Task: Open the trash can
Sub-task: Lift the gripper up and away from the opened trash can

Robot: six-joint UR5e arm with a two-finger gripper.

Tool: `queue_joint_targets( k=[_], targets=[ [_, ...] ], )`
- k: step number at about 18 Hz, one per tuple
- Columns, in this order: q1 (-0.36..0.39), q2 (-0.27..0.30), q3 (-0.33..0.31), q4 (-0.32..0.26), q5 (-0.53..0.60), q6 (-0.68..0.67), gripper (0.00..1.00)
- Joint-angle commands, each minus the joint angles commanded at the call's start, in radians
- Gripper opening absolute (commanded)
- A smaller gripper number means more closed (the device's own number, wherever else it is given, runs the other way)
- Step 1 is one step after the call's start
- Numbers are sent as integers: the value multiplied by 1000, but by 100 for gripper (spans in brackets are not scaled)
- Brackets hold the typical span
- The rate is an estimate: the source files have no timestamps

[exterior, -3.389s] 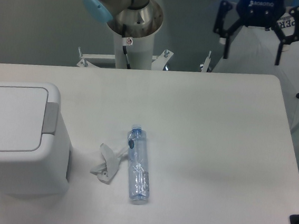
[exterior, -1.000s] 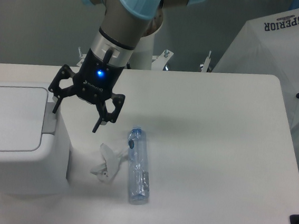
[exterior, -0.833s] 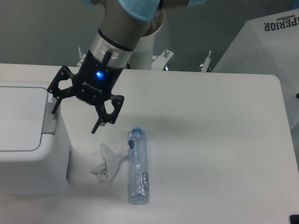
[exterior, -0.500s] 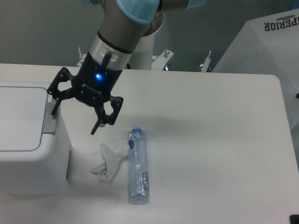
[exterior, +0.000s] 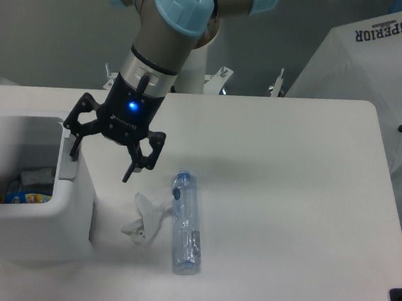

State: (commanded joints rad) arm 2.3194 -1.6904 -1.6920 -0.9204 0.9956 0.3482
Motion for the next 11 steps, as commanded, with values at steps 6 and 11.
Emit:
queue_joint_targets(
  k=[6, 11],
  targets=[
    [3, 9, 70, 8, 0, 8, 100],
    [77, 9, 201, 8, 0, 12, 100]
  ],
)
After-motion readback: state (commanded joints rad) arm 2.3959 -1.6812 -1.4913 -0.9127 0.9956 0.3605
